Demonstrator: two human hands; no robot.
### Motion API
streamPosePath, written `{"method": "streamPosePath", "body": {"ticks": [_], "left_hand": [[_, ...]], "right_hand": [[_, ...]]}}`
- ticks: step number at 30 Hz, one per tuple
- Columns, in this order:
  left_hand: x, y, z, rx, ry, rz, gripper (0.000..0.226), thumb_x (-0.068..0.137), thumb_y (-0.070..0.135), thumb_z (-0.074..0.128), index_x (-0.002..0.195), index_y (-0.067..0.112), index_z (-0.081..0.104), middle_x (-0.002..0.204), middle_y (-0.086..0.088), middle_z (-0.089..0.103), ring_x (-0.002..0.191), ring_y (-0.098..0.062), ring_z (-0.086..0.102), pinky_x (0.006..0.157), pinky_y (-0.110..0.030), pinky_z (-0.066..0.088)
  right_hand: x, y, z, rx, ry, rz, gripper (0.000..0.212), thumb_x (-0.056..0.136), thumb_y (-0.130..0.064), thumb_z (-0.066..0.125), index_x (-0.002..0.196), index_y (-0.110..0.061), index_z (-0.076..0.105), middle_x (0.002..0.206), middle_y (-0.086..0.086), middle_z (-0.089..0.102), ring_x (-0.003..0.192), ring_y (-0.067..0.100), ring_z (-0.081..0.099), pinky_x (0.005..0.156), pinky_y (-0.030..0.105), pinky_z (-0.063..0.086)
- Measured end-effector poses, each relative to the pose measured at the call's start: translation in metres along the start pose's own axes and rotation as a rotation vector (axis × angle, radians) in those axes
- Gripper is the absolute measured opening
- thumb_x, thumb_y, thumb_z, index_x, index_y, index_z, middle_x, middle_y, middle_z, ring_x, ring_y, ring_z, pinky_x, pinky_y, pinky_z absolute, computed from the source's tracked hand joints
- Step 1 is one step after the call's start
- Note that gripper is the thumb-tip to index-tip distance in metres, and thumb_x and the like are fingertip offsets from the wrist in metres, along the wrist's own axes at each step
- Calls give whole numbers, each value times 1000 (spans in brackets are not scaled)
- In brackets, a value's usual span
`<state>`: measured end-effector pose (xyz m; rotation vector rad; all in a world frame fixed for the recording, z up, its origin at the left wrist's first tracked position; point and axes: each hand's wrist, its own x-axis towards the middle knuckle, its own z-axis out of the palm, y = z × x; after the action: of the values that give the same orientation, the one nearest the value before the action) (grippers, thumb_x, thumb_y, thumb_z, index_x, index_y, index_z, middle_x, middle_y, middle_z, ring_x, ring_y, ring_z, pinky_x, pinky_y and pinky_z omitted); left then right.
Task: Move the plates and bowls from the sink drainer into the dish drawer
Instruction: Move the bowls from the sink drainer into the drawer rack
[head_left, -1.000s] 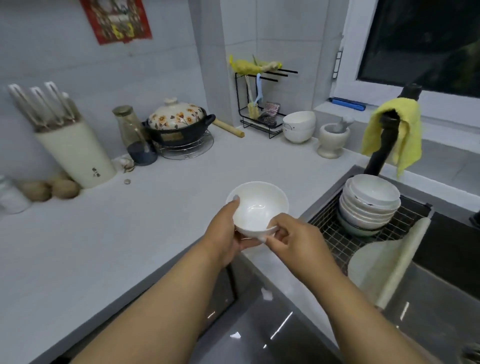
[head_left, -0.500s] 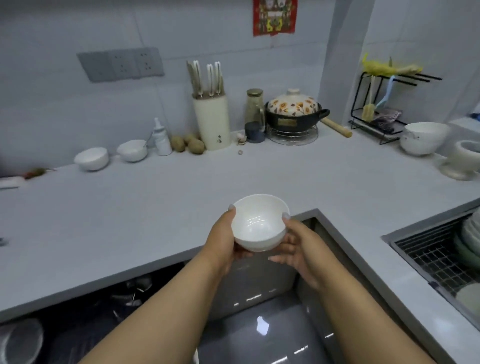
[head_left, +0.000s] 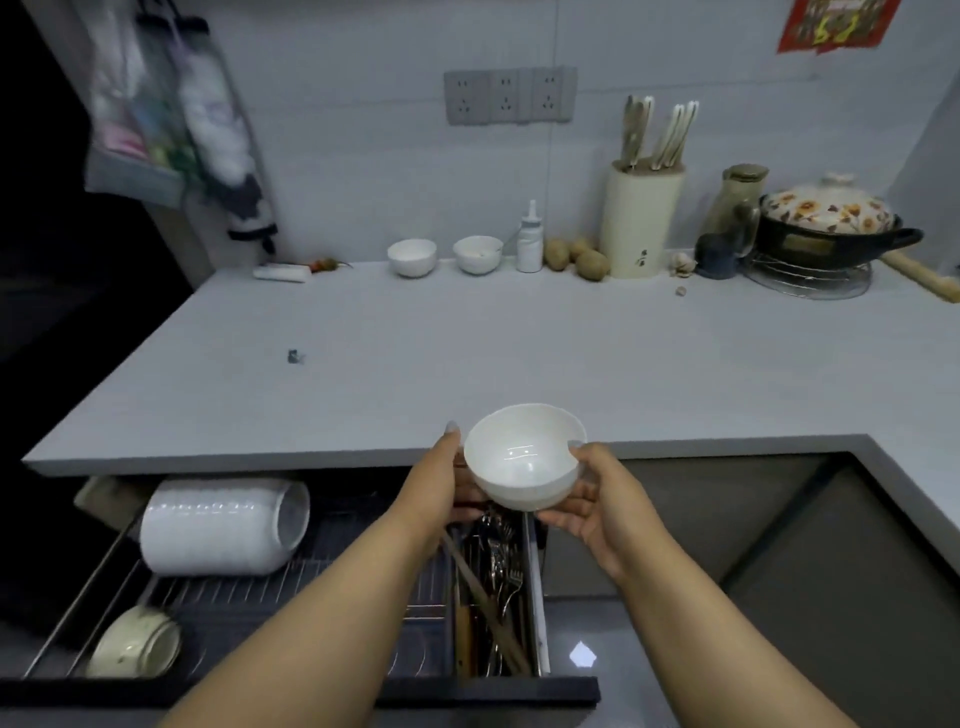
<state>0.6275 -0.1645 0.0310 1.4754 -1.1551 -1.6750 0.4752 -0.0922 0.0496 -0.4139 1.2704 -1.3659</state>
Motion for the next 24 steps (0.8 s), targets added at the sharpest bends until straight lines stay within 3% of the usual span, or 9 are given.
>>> {"method": "streamPosePath", "body": {"ticks": [6, 8, 10, 12, 14, 16, 19, 21, 24], "left_hand": [[-5, -27, -106, 29, 223, -35, 59, 100, 51, 28, 141, 10, 40, 129, -14, 54, 116, -30, 54, 92, -41, 46], [-13, -35, -138, 63, 307, -28, 59, 99, 52, 29, 142, 12, 38, 126, -8, 54, 118, -27, 50, 99, -40, 40], [-20, -46, -170, 130, 379, -31, 57, 99, 52, 29, 141, 17, 39, 135, -7, 50, 124, -27, 46, 106, -42, 35], [-30, -54, -201, 143, 436, -39, 51, 99, 47, 31, 139, 16, 43, 138, -8, 48, 121, -26, 45, 101, -38, 35], [-38, -64, -229, 166, 475, -53, 60, 90, 57, 33, 135, 18, 46, 138, -9, 49, 117, -26, 46, 99, -38, 35], [-43, -78, -258, 255, 561, -95, 81, 72, 70, 27, 136, 24, 46, 139, -8, 49, 125, -30, 44, 107, -46, 34], [-50, -92, -293, 433, 666, -143, 74, 75, 64, 20, 128, 23, 52, 140, -7, 48, 132, -31, 37, 110, -55, 26], [-57, -98, -309, 502, 707, -175, 67, 85, 59, 22, 136, 23, 46, 151, -6, 35, 142, -27, 23, 114, -58, 12], [-57, -113, -332, 553, 762, -242, 62, 97, 53, 23, 152, 23, 20, 162, 0, 8, 149, -20, -1, 116, -55, -4]], "right_hand": [[-6, 38, 71, -112, -92, 24, 30, 94, -26, 50, 119, -8, 49, 92, 18, 61, 75, 27, 63, 67, 36, 53], [-9, 52, 95, -143, -124, 43, 26, 95, -26, 50, 115, -9, 50, 89, 17, 61, 72, 27, 64, 65, 35, 53], [-10, 68, 117, -190, -154, 59, 26, 95, -27, 50, 114, -9, 51, 91, 17, 62, 73, 26, 64, 61, 33, 54], [-10, 85, 139, -244, -174, 74, 28, 94, -28, 52, 115, -9, 51, 96, 18, 62, 74, 27, 65, 57, 30, 56], [-11, 101, 160, -291, -191, 87, 23, 94, -27, 52, 110, -10, 52, 94, 18, 62, 70, 26, 66, 57, 31, 56], [-11, 116, 178, -330, -213, 108, 13, 94, -26, 52, 97, -14, 54, 94, 18, 63, 67, 25, 65, 57, 31, 55], [-9, 136, 201, -393, -233, 137, 11, 94, -25, 51, 87, -18, 53, 91, 17, 62, 65, 24, 63, 59, 33, 55], [-5, 149, 214, -440, -242, 156, 13, 94, -25, 51, 85, -16, 54, 87, 14, 60, 63, 22, 60, 59, 32, 55], [4, 169, 233, -517, -249, 197, 19, 94, -25, 51, 80, -13, 54, 75, 12, 56, 59, 20, 55, 55, 31, 54]]}}
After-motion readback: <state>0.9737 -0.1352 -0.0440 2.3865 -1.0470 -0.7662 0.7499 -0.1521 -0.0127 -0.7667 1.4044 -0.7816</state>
